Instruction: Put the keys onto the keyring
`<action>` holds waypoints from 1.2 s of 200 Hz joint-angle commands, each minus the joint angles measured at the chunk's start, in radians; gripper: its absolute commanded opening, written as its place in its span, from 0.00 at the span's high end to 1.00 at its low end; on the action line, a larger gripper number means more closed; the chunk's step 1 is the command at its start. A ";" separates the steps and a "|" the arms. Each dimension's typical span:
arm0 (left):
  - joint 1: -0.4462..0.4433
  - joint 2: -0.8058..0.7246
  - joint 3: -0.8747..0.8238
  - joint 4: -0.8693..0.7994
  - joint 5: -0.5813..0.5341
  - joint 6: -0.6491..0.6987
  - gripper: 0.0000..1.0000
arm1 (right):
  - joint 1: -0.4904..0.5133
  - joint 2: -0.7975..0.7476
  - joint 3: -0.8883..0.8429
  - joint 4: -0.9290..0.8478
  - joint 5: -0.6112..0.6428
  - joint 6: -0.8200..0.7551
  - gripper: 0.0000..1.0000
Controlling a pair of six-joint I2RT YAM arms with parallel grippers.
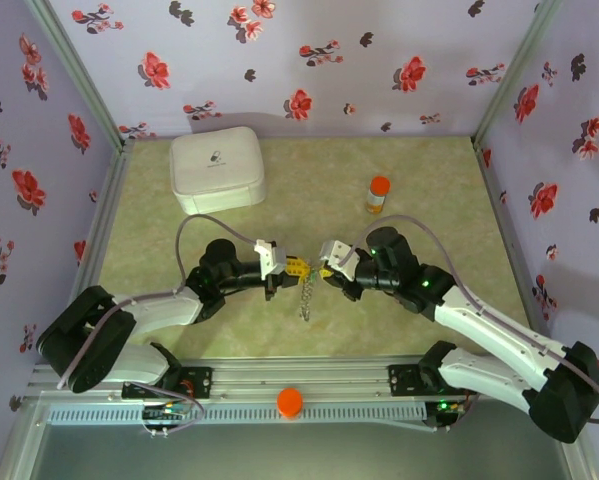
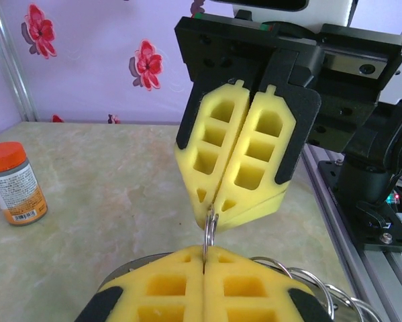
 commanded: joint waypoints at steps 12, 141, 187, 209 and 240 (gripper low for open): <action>-0.008 -0.028 0.007 0.022 0.013 0.037 1.00 | 0.006 0.013 0.039 0.025 -0.007 -0.003 0.68; -0.018 -0.051 0.075 0.057 0.059 -0.001 1.00 | 0.009 0.124 0.082 -0.053 -0.030 -0.026 1.00; -0.018 -0.010 0.071 0.050 0.058 0.021 1.00 | -0.005 -0.036 -0.015 0.022 0.004 -0.021 0.71; -0.023 -0.006 0.074 0.048 0.059 0.014 1.00 | -0.005 -0.064 -0.019 0.014 -0.062 -0.033 0.68; -0.024 -0.011 0.076 0.036 0.059 0.014 1.00 | -0.005 -0.066 -0.025 0.079 -0.069 -0.015 0.69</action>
